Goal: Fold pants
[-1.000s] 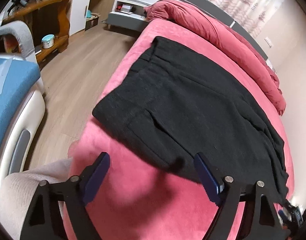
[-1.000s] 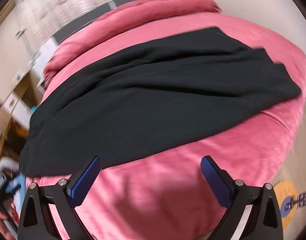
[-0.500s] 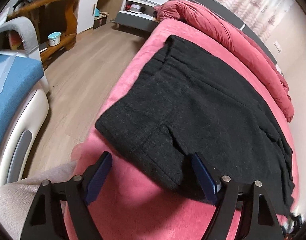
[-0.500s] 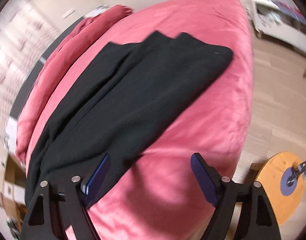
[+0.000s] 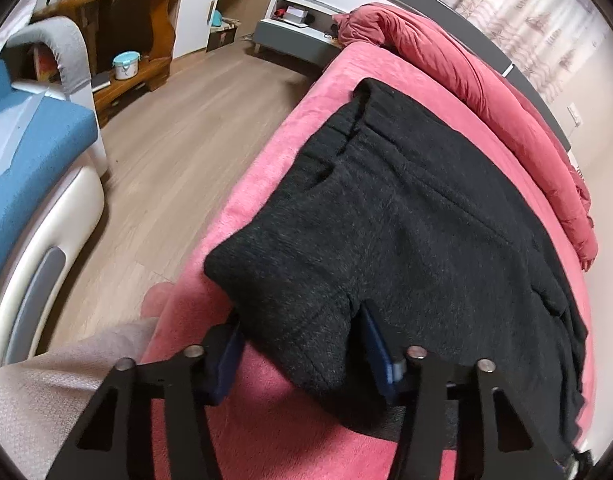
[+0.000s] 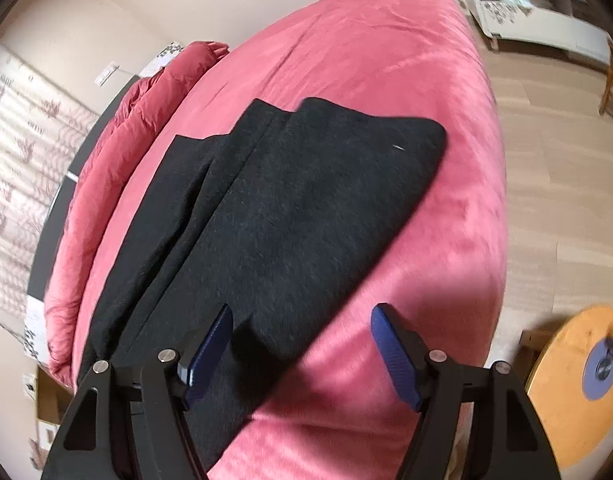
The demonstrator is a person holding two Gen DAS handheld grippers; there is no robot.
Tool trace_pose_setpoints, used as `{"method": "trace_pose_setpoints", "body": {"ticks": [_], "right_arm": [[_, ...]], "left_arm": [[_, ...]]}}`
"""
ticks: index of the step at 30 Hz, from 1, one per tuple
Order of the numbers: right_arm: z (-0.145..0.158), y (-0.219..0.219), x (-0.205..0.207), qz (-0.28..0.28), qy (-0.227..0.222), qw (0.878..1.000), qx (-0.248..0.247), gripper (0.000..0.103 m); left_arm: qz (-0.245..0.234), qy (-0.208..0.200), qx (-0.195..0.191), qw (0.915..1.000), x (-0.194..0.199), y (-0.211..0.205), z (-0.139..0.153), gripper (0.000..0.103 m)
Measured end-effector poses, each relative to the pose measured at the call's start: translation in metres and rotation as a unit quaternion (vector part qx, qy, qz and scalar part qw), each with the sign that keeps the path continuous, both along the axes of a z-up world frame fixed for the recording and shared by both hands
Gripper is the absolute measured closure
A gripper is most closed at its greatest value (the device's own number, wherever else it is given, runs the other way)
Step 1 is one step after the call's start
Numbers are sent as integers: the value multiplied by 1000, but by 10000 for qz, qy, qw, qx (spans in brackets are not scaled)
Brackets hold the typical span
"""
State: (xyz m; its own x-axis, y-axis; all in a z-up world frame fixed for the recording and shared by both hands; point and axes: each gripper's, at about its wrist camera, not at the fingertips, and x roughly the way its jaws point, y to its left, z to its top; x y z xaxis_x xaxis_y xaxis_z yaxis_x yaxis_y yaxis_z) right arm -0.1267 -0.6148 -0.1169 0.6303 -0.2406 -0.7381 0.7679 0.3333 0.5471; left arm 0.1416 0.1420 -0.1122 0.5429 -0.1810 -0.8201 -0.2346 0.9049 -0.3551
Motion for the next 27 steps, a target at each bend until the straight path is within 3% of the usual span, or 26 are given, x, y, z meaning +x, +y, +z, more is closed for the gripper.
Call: {"method": "trace_pose_setpoints", "body": {"ticks": [1, 4, 7, 13, 19, 24, 27], "right_arm": [[1, -3, 3, 49, 23, 10000, -12, 54], [2, -3, 11, 160, -30, 9999, 11, 75], [6, -2, 4, 62, -210, 9997, 61, 91], [37, 5, -20, -131, -754, 9970, -147, 94], [78, 10, -40, -101, -1059, 9929, -528, 96], [100, 23, -74, -214, -1231, 9891, -778, 97], [86, 17, -64, 68, -820, 9934, -801, 97]], "left_arm": [[-40, -33, -77, 10000, 0, 2, 2, 58], [-282, -288, 25, 9992, -2, -1, 12, 71], [-354, -492, 68, 9981, -8, -5, 23, 78], [-282, -844, -504, 9948, -27, 10, 53, 81], [-335, -974, -721, 9921, -56, 25, 69, 82], [-287, -677, -901, 9932, -73, 41, 57, 82], [-450, -286, -766, 9956, -75, 40, 34, 78]]}}
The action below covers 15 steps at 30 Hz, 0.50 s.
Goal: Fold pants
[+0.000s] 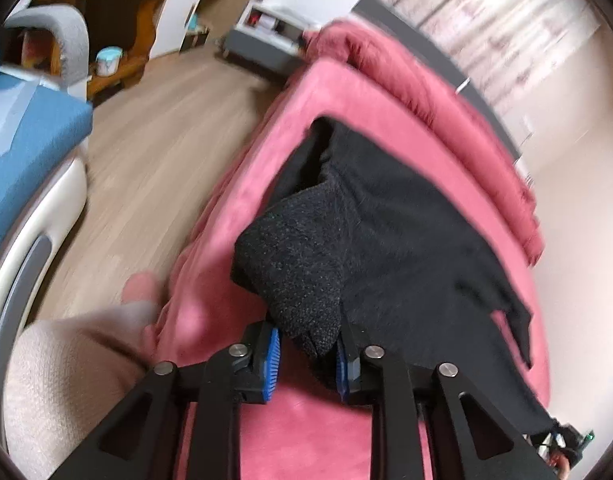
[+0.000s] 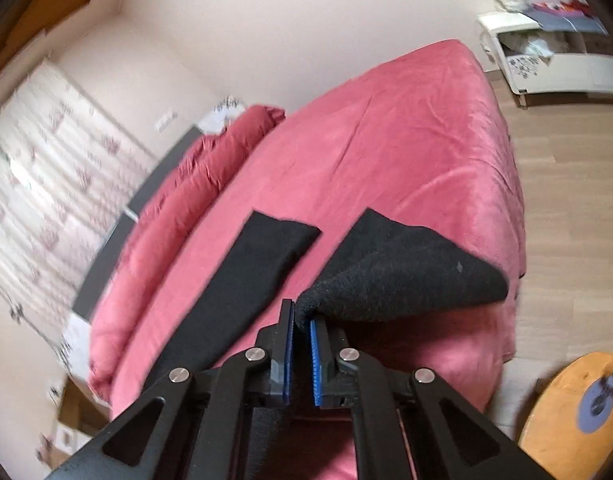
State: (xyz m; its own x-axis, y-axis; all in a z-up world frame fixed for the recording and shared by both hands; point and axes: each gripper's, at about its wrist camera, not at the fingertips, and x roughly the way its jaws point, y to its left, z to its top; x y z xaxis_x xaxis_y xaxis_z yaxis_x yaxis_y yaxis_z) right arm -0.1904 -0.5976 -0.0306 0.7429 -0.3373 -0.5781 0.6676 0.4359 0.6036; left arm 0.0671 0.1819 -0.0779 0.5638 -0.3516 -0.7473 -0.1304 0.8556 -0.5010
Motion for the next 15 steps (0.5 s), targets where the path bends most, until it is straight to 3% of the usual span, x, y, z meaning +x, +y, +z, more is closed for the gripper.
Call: {"method": "trace_pose_setpoints", "body": {"ticks": [4, 7, 10, 11, 12, 15], "right_arm": [[-36, -8, 14, 412, 707, 9956, 460, 91], [-46, -10, 11, 379, 898, 9936, 577, 85], [-31, -10, -2, -237, 1004, 9944, 217, 83], [-25, -10, -5, -526, 1109, 9924, 47, 81], [-17, -10, -9, -790, 1092, 9908, -91, 79], [-1, -11, -6, -1143, 1069, 9866, -459, 71]], "left_arm": [[118, 399, 129, 9990, 3, 1, -17, 67], [302, 237, 296, 9988, 0, 7, -3, 59], [465, -239, 923, 9944, -4, 6, 20, 58], [465, -414, 1083, 9922, -2, 3, 29, 54], [405, -544, 1187, 9906, -1, -2, 36, 45], [-74, -809, 1575, 9842, 17, -28, 46, 41]]}}
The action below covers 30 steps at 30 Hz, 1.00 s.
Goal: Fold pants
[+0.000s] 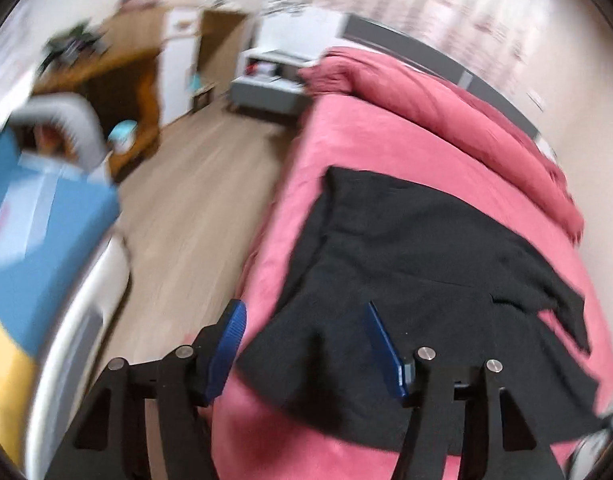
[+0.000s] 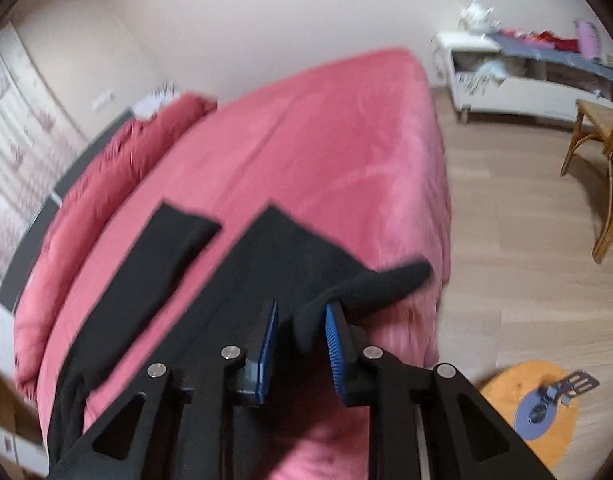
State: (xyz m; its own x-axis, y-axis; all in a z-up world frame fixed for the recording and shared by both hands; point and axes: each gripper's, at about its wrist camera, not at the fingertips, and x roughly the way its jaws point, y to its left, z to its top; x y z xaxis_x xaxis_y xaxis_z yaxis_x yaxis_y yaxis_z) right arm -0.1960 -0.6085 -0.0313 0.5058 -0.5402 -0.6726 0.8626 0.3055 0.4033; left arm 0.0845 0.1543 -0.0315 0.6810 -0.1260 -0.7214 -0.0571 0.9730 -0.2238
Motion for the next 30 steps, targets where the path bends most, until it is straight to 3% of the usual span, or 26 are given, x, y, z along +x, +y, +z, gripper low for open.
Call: {"method": "trace_pose_setpoints", "body": {"ticks": [2, 7, 13, 17, 20, 23, 24, 25, 26, 30], "right_arm": [[11, -6, 10, -108, 93, 9997, -209, 70], [24, -34, 72, 769, -148, 9968, -175, 69], [-20, -76, 163, 1707, -255, 9782, 1157, 69], [-46, -94, 190, 1490, -524, 9767, 1451, 69], [-62, -110, 206, 1301, -713, 9741, 1704, 69], [-76, -117, 216, 1151, -1011, 9693, 1924, 68], [-77, -120, 221, 1175, -1069, 9680, 1945, 71], [-75, -119, 227, 1210, -973, 9702, 1859, 88], [-69, -118, 232, 1252, -776, 9740, 1723, 93], [-22, -124, 224, 1309, -805, 9830, 1009, 96]], "left_arm": [[-332, -78, 315, 9989, 17, -27, 0, 41], [-892, 150, 636, 9939, 64, -84, -19, 38], [-1419, 412, 997, 9840, 105, -144, -42, 38], [-1422, 457, 1081, 9829, 125, -149, -48, 37], [-1339, 517, 1050, 9841, 137, -145, -52, 27], [-1332, 611, 975, 9844, 148, -143, -59, 26], [-1341, 639, 967, 9842, 150, -142, -60, 25], [-1350, 647, 969, 9840, 152, -141, -61, 25], [-1360, 641, 967, 9839, 154, -141, -62, 24], [-1401, 628, 1048, 9826, 164, -139, -63, 16]]}}
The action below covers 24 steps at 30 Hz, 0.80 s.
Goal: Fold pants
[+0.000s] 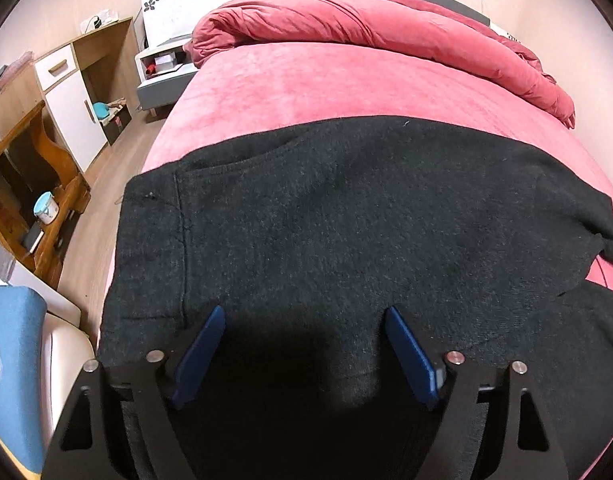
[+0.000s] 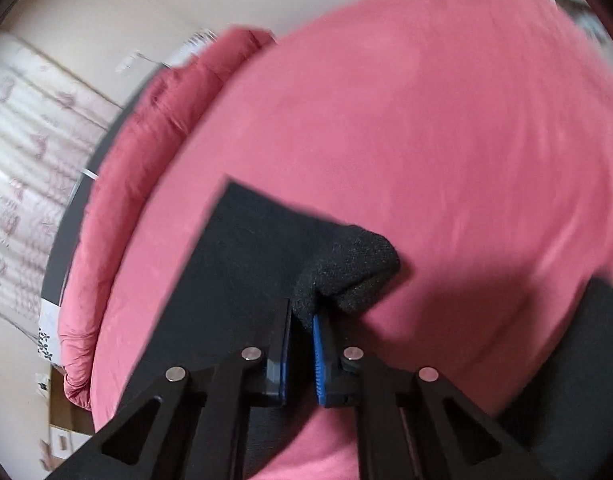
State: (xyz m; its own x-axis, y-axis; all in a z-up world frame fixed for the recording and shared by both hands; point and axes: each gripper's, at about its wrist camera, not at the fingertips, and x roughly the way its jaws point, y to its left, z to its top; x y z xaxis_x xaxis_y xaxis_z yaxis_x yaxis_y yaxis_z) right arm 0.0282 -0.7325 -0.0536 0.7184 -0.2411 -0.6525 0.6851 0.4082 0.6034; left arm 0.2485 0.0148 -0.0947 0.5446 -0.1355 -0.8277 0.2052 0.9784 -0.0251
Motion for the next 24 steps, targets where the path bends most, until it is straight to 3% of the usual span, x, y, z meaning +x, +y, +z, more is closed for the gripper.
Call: {"method": "trace_pose_setpoints", "body": {"ticks": [4, 6, 7, 11, 13, 15, 16, 18, 21, 23, 24], "right_arm": [[55, -12, -24, -428, 165, 9934, -1047, 103], [68, -27, -47, -758, 137, 9894, -1233, 103], [66, -38, -57, -814, 143, 9907, -1082, 103], [20, -43, -59, -85, 400, 9992, 17, 95], [-8, -33, -54, 215, 281, 9982, 489, 75], [-30, -21, -47, 288, 333, 9955, 840, 63], [-42, -15, -40, 324, 416, 9935, 1012, 62], [-54, -11, -29, 370, 288, 9914, 1218, 60], [-59, -11, -14, 158, -295, 9911, 1286, 60], [-65, -11, -3, 28, -384, 9895, 1394, 60], [-66, -10, 2, -33, -367, 9895, 1400, 66]], "left_arm": [[7, -33, 67, 10000, 7, 4, 0, 12], [5, -33, 54, 10000, 9, 7, -3, 11], [8, -42, 63, 10000, 9, 8, -3, 11], [-85, -145, -209, 9996, -3, -2, 0, 12], [-228, -201, -485, 9984, -8, -10, 8, 12], [-502, -185, -714, 9960, -14, -26, 18, 12], [-847, -270, -888, 9921, -20, -40, 26, 12], [-1395, -579, -883, 9846, -33, -68, 39, 12], [-2219, -1005, -540, 9684, -44, -125, 48, 11], [-2763, -1046, -181, 9552, -44, -166, 42, 11], [-2986, -1041, 91, 9486, -44, -185, 34, 11]]}}
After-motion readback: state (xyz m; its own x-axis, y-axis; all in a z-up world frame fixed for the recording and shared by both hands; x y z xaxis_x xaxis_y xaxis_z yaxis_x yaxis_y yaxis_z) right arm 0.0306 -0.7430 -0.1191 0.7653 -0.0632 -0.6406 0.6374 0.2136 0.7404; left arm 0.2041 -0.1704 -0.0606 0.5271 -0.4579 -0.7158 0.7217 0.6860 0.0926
